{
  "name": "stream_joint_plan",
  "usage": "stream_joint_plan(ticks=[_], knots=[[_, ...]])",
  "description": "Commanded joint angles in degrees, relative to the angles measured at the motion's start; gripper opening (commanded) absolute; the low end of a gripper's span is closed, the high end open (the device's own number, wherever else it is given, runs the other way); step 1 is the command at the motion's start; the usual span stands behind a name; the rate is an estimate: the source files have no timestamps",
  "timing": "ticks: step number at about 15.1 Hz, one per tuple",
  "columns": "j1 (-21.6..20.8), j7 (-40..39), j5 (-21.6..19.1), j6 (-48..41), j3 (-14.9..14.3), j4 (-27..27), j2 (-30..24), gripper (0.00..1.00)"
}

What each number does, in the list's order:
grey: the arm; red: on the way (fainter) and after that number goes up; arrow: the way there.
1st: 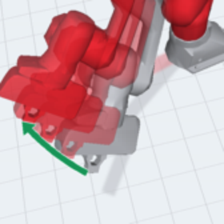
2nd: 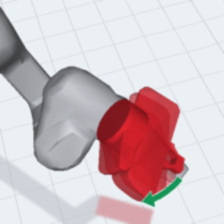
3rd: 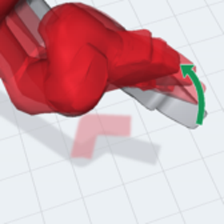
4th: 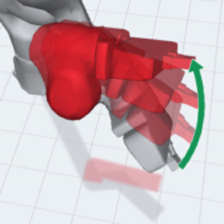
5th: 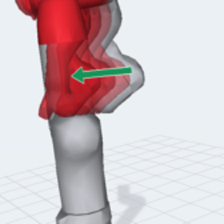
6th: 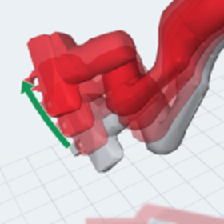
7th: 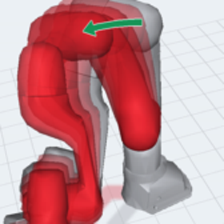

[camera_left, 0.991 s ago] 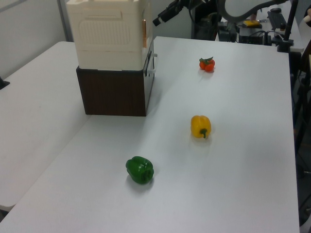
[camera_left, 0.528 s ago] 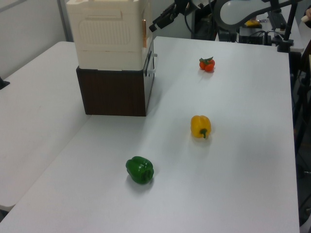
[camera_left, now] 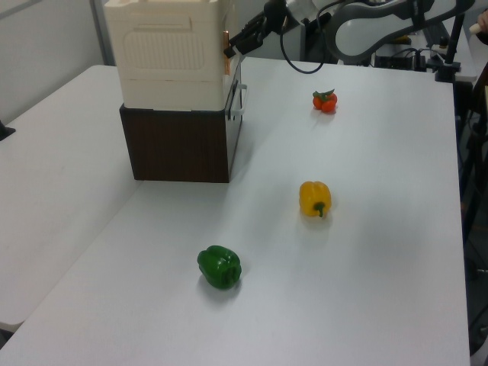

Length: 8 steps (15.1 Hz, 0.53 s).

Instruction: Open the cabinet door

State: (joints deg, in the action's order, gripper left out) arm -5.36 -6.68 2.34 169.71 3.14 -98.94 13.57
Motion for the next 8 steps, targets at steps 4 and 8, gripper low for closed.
stream_joint_plan(ticks=[4, 8], knots=[[-0.17, -0.79, 1.35, 1.24, -0.16, 3.58, 2.77, 0.51], [-0.09, -0.79, 2.40, 1.24, -0.16, 3.58, 2.69, 0.34]])
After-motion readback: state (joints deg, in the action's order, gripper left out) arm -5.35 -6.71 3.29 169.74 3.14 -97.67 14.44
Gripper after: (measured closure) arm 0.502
